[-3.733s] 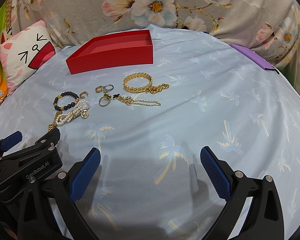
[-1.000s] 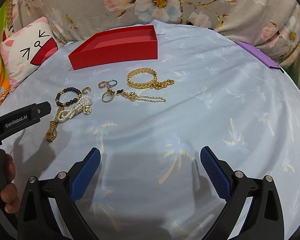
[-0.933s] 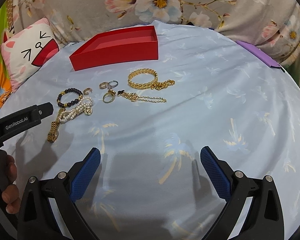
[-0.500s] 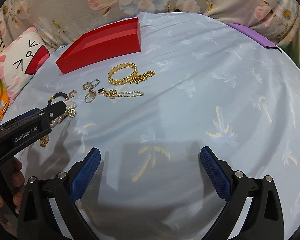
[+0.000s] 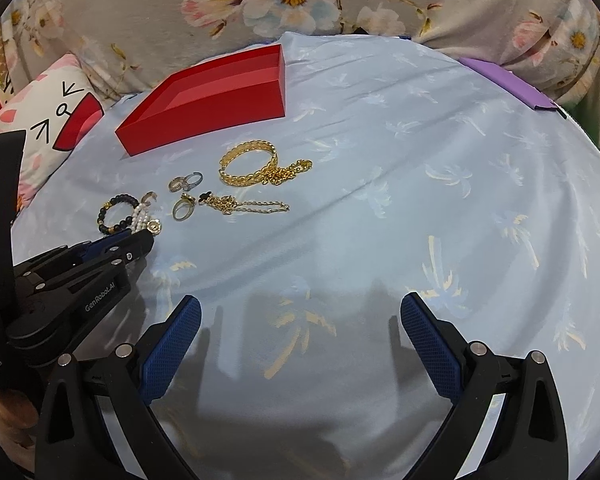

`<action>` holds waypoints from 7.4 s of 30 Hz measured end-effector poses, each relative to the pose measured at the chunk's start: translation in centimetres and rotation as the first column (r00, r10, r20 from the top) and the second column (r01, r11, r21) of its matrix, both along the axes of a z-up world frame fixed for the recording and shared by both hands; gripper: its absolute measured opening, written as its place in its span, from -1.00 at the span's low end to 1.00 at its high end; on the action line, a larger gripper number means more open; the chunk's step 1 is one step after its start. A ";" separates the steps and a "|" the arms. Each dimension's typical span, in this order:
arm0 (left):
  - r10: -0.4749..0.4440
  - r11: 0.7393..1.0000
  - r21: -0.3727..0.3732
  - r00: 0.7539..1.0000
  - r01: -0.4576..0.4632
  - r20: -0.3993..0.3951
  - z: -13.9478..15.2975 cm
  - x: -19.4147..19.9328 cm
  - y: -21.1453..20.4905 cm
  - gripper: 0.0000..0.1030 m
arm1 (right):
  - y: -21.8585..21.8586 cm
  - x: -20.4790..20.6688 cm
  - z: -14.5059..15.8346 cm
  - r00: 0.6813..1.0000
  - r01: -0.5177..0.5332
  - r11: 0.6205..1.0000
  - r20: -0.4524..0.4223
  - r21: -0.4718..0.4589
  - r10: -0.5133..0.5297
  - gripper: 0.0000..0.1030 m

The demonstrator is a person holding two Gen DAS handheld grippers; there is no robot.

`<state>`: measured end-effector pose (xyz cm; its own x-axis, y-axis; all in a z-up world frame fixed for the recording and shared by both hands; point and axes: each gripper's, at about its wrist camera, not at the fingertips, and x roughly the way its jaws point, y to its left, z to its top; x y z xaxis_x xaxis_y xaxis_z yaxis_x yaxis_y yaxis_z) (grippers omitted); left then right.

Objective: Organize jewelry
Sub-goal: 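Lower the left tool onto the pearl necklace and close on it, then close the right tool on the gold link watch while the left tool holds the pearls, then carry the pearl necklace and gold watch over the red box with both tools, then open both tools to drop the necklace and watch into the box, then lower the left tool onto the black bead bracelet and close on it, then close the right tool on the gold chain bangle while the left tool holds the bracelet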

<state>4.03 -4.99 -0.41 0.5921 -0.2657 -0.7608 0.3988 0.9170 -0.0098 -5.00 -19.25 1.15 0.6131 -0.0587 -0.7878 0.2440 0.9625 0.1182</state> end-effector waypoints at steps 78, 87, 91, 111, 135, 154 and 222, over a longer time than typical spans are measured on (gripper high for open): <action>0.149 0.974 -0.174 0.989 -0.144 0.018 5.5 -5.9 10.2 -0.68 | 7.8 -0.4 1.5 0.958 -0.284 0.959 0.036 0.013 0.284 -0.07; 0.147 0.976 -0.163 0.989 -0.144 0.008 5.0 -5.7 10.5 -0.68 | 9.6 1.7 -0.8 0.954 -0.297 0.955 -0.041 0.019 0.297 -0.59; 0.145 0.976 -0.165 0.989 -0.143 0.004 4.9 -5.4 10.5 -0.68 | 9.3 1.4 -0.3 0.955 -0.294 0.956 -0.027 0.016 0.295 -0.59; 0.081 0.985 -0.165 0.975 -0.047 0.206 13.4 7.0 7.3 -0.68 | 3.1 14.7 12.2 0.927 -0.311 0.950 0.215 -0.018 0.307 -0.59; 0.119 0.986 -0.117 0.992 -0.115 0.030 6.6 32.6 1.1 -0.68 | -1.5 40.0 5.2 0.960 -0.281 0.960 0.021 -0.002 0.281 -0.58; 0.156 0.983 -0.126 0.973 -0.136 0.169 10.3 24.2 3.6 0.28 | -2.5 27.1 9.3 0.939 -0.257 0.966 0.226 -0.031 0.257 -0.19; 0.184 0.971 -0.153 0.983 -0.182 0.001 2.4 4.8 6.8 -0.86 | 0.6 13.4 0.5 0.973 -0.230 0.973 0.026 -0.025 0.231 -0.15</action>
<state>8.79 1.81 1.98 0.6526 -0.2632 -0.7105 0.2256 0.9627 -0.1495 8.37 -18.65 1.62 0.6341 0.0702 -0.7701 0.0122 0.9948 0.1008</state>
